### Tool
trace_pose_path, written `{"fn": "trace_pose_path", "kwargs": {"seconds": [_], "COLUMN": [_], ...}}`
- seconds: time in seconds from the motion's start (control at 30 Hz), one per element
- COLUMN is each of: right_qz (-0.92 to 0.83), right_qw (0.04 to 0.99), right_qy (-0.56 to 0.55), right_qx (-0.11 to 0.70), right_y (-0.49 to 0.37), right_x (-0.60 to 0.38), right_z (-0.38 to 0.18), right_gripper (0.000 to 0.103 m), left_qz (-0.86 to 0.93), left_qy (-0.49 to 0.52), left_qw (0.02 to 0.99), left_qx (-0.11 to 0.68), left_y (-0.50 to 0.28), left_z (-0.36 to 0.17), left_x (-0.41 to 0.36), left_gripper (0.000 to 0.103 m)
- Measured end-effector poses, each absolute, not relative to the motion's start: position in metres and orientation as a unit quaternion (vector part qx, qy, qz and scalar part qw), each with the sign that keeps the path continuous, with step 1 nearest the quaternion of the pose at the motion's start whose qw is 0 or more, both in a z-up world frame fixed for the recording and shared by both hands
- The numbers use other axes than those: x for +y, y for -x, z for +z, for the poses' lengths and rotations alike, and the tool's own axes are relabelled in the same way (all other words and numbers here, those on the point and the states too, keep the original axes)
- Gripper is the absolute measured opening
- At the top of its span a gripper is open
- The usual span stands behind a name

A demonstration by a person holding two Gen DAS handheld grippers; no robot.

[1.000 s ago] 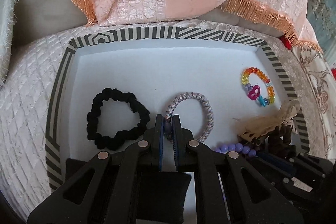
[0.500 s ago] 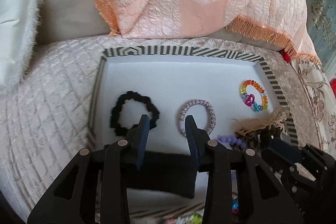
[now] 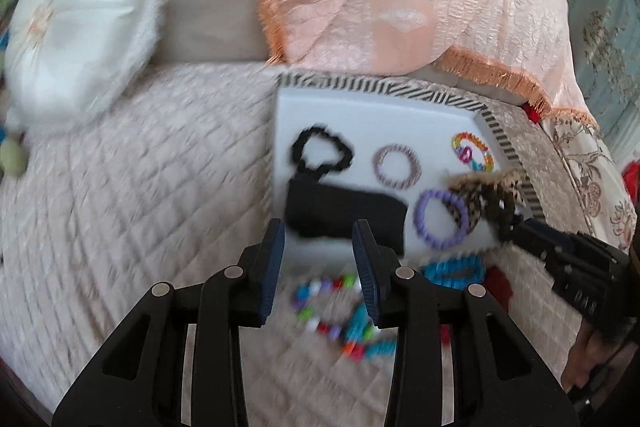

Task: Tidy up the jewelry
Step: 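Grasp red bow with right gripper while left gripper moves to beaded bracelets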

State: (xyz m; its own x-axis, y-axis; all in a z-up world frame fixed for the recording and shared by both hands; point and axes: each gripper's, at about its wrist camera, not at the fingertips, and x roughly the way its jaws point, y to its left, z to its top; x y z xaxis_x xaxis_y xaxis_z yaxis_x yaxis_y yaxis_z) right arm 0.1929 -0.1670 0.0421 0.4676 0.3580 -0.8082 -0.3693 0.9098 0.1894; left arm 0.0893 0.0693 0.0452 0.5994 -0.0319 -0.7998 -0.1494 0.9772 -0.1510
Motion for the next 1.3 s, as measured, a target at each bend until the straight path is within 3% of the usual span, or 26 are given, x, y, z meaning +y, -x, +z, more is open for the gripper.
{"fn": "trace_pose_path", "kwargs": {"seconds": [0.27, 0.5, 0.63, 0.83, 0.9, 0.97, 1.13, 1.3], "right_qz": [0.197, 0.244, 0.287, 0.282, 0.279, 0.275, 0.280, 0.291], "right_qw": [0.852, 0.826, 0.828, 0.817, 0.821, 0.819, 0.811, 0.800], "right_qy": [0.007, 0.018, 0.075, 0.088, 0.081, 0.078, 0.089, 0.117], "right_qx": [0.485, 0.508, 0.477, 0.495, 0.492, 0.498, 0.506, 0.512], "right_y": [-0.165, -0.145, -0.138, -0.150, -0.151, -0.151, -0.138, -0.125], "right_x": [-0.190, -0.186, -0.161, -0.150, -0.151, -0.151, -0.151, -0.153], "right_z": [0.035, 0.011, 0.006, -0.018, -0.017, -0.015, -0.006, -0.006], "right_gripper": [0.024, 0.025, 0.042, 0.043, 0.042, 0.033, 0.023, 0.023], "left_qz": [0.025, 0.038, 0.036, 0.024, 0.015, -0.002, -0.039, -0.038], "left_qy": [0.117, 0.118, 0.125, 0.106, 0.100, 0.099, 0.088, 0.096], "left_qw": [0.879, 0.871, 0.870, 0.864, 0.861, 0.859, 0.856, 0.851], "left_qx": [0.462, 0.475, 0.476, 0.491, 0.498, 0.503, 0.508, 0.514], "left_y": [-0.032, -0.037, -0.040, -0.045, -0.047, -0.048, -0.050, -0.060], "left_z": [0.026, 0.016, 0.015, 0.005, 0.000, -0.004, -0.011, -0.023], "left_x": [0.070, 0.072, 0.074, 0.066, 0.061, 0.053, 0.031, 0.025], "left_gripper": [0.040, 0.040, 0.040, 0.040, 0.040, 0.040, 0.040, 0.040]}}
